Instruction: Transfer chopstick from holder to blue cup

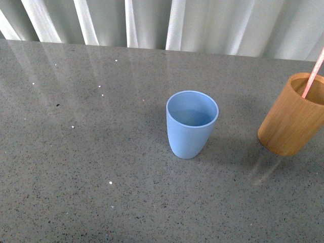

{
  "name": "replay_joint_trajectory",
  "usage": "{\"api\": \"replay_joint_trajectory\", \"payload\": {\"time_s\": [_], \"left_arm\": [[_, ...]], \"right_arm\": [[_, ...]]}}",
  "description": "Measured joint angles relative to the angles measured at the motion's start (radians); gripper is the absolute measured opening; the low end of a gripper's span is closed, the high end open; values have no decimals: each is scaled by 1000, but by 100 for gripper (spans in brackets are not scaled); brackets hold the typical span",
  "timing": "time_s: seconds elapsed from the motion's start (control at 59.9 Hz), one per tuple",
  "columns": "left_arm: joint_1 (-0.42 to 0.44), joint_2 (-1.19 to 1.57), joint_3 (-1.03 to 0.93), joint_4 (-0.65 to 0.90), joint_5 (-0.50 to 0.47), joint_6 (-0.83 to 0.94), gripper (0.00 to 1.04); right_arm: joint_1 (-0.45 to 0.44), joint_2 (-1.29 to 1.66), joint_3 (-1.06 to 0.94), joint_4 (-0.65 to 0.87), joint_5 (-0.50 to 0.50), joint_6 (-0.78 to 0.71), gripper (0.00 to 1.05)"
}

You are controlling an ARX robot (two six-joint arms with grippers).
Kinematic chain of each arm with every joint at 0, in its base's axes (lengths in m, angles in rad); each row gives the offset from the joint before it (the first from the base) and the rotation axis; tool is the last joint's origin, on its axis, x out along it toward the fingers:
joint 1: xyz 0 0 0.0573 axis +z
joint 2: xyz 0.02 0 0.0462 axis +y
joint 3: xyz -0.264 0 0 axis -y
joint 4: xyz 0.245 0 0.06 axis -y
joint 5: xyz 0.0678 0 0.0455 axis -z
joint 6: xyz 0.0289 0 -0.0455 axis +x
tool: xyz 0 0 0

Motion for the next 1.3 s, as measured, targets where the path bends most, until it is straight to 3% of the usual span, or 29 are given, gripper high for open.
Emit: {"api": "replay_joint_trajectory", "payload": {"time_s": [0.317,0.517,0.534,0.584,0.668,0.768,1.052,1.302], "left_arm": [[327,-144,-181,76,90,162,98],[462,-158,-225,90,111,192,98],[467,-158,-230,100,124,190,98],[484,-164,-322,338,281,130,89],[458,-217,-523,762,428,14,75],[360,-352,-702,1050,388,-43,57],[138,-651,-911,996,168,-76,5],[-22,-872,-991,867,18,-85,4]], "right_arm": [[0,0,0,0,0,0,95],[0,0,0,0,0,0,95],[0,0,0,0,0,0,95],[0,0,0,0,0,0,95],[0,0,0,0,1,0,95],[0,0,0,0,-1,0,95],[0,0,0,0,0,0,95],[0,0,0,0,0,0,95]]}}
